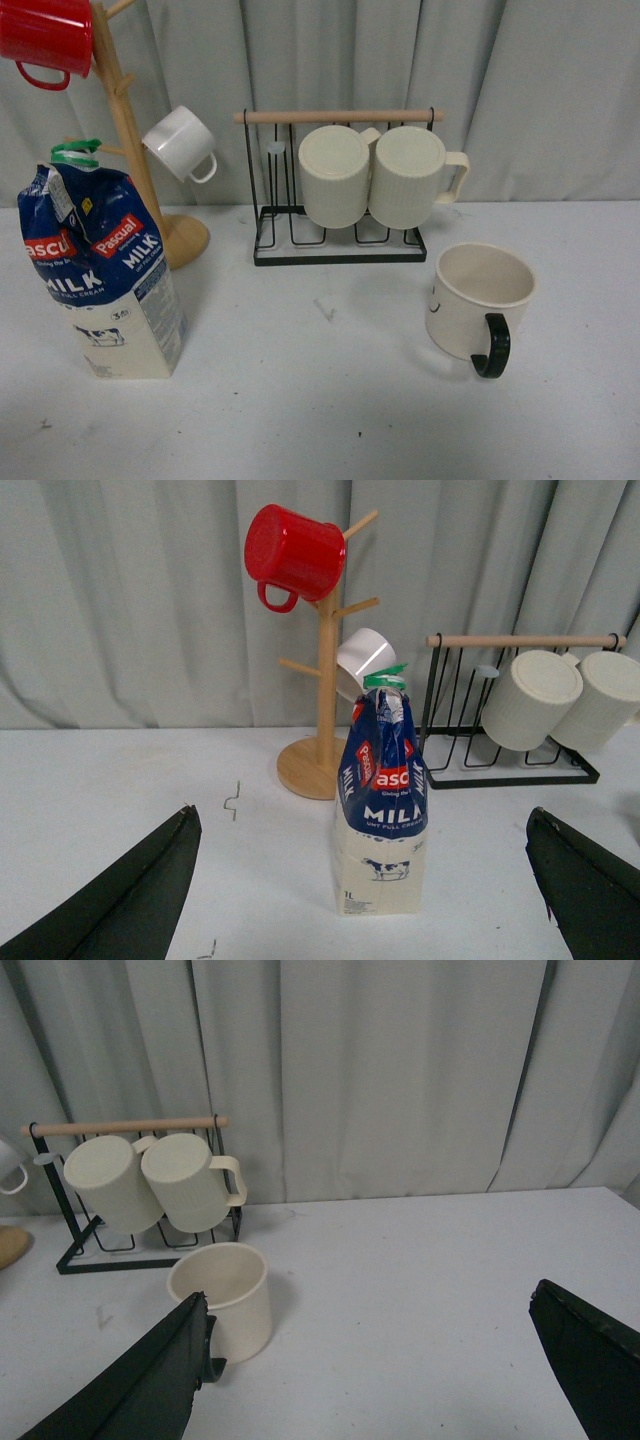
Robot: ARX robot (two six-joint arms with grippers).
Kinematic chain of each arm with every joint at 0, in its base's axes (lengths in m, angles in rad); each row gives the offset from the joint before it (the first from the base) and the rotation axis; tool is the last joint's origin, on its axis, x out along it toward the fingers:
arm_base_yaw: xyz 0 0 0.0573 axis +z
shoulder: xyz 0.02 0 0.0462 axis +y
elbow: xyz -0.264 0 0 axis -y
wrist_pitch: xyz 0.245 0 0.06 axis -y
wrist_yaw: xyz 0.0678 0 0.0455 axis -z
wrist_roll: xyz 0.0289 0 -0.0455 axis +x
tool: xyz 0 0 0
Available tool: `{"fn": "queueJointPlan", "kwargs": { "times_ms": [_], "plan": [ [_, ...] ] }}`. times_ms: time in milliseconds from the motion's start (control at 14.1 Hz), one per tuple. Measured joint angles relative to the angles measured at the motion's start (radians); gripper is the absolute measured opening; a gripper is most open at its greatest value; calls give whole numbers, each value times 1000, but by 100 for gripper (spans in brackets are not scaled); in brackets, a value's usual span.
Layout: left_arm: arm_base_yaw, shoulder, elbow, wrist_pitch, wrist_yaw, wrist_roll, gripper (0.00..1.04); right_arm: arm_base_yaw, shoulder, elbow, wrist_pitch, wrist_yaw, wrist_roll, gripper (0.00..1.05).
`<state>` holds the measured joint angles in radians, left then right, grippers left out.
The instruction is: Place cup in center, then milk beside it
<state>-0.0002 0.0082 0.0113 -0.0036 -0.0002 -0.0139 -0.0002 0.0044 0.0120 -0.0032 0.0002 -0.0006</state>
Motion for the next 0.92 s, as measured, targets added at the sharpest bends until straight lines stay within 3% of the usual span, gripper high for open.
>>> {"fn": "queueJointPlan", "kwargs": {
  "times_ms": [854,925],
  "plan": [
    [0,0,0,0,0,0,98,-5,5,4,-24,-18,-3,98],
    [0,0,0,0,-2,0,98,-113,169,89,-189,-238,-45,98]
  ]
}}
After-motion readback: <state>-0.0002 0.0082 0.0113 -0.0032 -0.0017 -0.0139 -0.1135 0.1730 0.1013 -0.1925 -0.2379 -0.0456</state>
